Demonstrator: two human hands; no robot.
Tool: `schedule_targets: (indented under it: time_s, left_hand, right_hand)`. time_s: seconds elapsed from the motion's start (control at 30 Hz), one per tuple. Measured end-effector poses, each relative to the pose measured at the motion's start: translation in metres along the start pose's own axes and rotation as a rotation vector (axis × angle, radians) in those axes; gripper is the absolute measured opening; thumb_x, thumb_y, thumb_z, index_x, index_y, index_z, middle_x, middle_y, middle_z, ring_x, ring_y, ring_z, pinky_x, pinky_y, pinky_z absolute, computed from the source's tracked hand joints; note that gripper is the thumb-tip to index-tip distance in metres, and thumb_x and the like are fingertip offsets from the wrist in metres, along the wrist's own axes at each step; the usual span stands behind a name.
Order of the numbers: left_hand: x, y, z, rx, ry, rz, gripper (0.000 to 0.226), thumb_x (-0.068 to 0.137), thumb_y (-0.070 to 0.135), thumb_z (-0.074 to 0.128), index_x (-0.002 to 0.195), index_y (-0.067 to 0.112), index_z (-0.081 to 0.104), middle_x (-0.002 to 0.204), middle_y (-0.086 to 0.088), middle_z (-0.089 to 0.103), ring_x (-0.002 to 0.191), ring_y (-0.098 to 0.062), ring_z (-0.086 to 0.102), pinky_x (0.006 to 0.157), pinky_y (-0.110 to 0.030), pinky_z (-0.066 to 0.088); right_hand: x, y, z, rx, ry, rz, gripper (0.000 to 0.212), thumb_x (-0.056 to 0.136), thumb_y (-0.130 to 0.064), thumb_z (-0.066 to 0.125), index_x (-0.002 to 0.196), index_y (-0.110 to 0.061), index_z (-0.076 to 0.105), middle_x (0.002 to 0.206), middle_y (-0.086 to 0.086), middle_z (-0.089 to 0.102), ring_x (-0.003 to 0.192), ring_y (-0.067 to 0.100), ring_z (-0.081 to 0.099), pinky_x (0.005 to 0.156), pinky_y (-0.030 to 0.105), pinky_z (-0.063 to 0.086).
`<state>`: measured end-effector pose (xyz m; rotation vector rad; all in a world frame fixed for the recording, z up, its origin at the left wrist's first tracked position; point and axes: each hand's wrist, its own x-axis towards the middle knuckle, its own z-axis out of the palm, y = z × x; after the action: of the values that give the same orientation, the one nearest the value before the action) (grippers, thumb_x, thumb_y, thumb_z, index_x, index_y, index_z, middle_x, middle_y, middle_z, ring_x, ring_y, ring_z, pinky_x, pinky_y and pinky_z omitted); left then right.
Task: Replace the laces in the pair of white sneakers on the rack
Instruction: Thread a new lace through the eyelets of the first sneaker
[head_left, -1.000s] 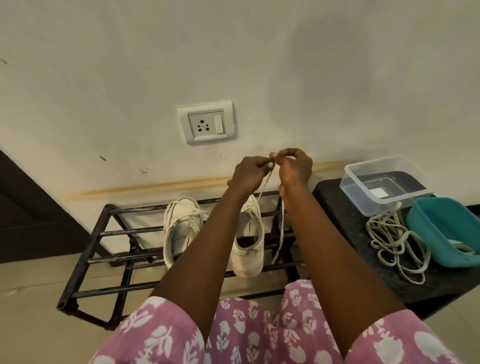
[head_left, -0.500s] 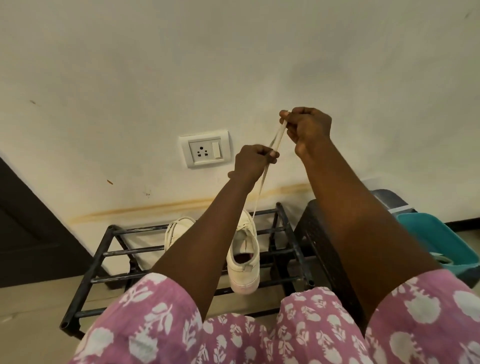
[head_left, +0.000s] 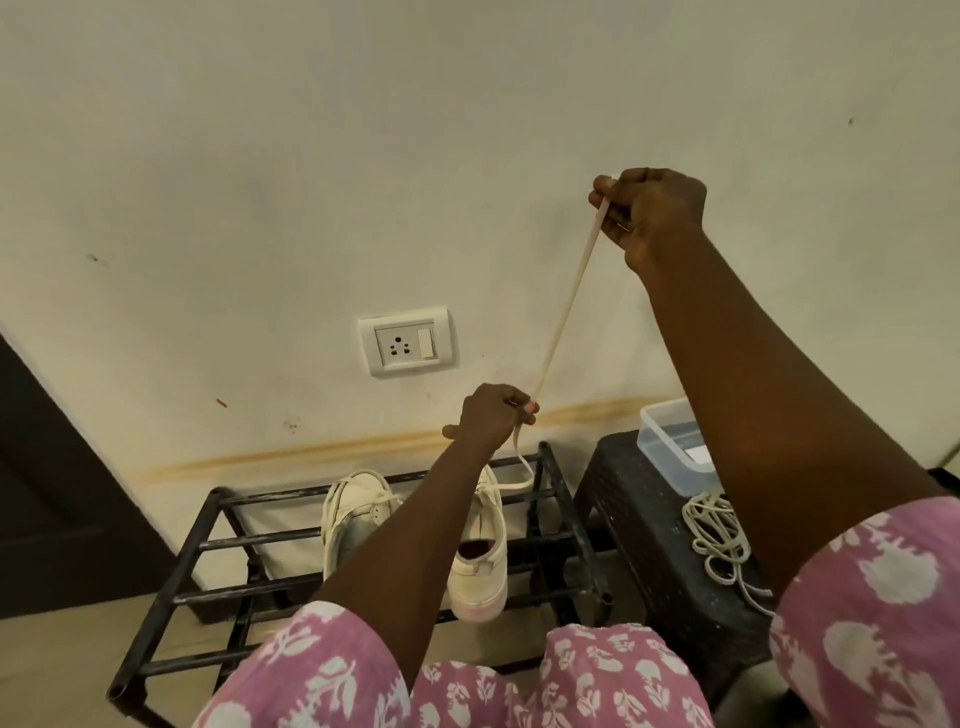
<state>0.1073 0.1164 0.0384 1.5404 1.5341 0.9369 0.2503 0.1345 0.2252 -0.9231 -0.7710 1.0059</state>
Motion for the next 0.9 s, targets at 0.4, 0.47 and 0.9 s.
schedule_targets:
  time_s: [0.4, 0.47, 0.9]
  left_hand:
    - [-0.01, -0.021, 0.005, 0.125, -0.055, 0.0, 0.02, 0.086, 0.001, 0.058, 0.1, 0.0, 0.071, 0.101, -0.018, 0.071, 0.101, -0.028, 0.065, 0.094, -0.037, 0.048]
    - [-0.011, -0.027, 0.004, 0.158, -0.066, 0.003, 0.019, 0.087, 0.005, 0.06, 0.101, 0.002, 0.072, 0.102, -0.017, 0.071, 0.101, -0.029, 0.065, 0.093, -0.038, 0.049]
    - [-0.019, -0.081, -0.054, 0.507, 0.011, -0.323, 0.011, 0.08, 0.004, 0.063, 0.07, 0.004, 0.06, 0.092, -0.016, 0.069, 0.086, -0.027, 0.068, 0.062, -0.026, 0.051]
  right_hand:
    - [-0.007, -0.003, 0.004, -0.004, -0.065, -0.073, 0.013, 0.086, 0.007, 0.059, 0.09, -0.005, 0.062, 0.077, 0.01, 0.067, 0.066, 0.019, 0.065, 0.074, 0.032, 0.057]
    - [-0.007, -0.002, 0.004, 0.002, -0.07, -0.069, 0.013, 0.087, 0.007, 0.058, 0.092, -0.003, 0.063, 0.077, 0.01, 0.066, 0.065, 0.018, 0.063, 0.074, 0.031, 0.057]
    - [-0.022, 0.07, -0.003, -0.624, -0.188, -0.445, 0.008, 0.083, -0.012, 0.068, 0.085, -0.006, 0.073, 0.072, 0.0, 0.065, 0.068, 0.003, 0.058, 0.073, 0.019, 0.047]
